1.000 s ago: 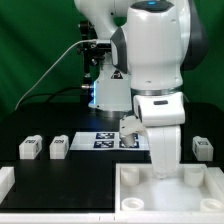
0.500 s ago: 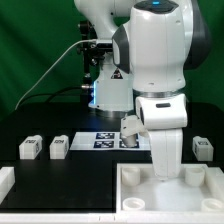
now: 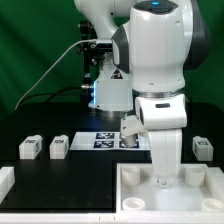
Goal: Assemble one leg
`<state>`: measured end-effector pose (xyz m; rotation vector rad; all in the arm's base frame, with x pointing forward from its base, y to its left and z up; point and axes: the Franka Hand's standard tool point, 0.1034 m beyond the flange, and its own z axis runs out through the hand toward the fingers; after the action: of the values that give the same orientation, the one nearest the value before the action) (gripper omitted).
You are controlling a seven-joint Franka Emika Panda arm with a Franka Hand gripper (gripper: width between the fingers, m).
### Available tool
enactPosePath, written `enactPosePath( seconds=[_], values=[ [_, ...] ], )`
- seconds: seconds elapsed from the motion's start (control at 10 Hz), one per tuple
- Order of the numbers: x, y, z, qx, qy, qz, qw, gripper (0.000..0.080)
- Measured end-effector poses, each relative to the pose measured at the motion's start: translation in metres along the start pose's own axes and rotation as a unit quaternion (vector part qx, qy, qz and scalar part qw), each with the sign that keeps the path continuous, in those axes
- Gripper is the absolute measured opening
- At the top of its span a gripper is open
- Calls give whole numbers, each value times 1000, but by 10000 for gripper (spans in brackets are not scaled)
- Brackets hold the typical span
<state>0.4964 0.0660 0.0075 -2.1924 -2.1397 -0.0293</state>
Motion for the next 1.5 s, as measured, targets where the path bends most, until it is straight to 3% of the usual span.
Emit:
enactPosePath(
  seconds=[0.6, 0.8, 1.0, 1.1, 1.3, 1.4, 1.5],
  values=[
    [-2, 0, -1, 0, 0, 5, 1000, 649],
    [-4, -4, -17, -5, 0, 75, 997, 649],
    [20, -20, -31, -9, 10, 202, 979, 649],
    [37, -27, -35, -5, 17, 289, 957, 649],
    [86, -40, -37, -3, 28, 422, 906, 649],
    [92, -42, -36, -2, 33, 449, 893, 649],
    [92, -42, -36, 3, 36, 506, 862, 649]
  ],
)
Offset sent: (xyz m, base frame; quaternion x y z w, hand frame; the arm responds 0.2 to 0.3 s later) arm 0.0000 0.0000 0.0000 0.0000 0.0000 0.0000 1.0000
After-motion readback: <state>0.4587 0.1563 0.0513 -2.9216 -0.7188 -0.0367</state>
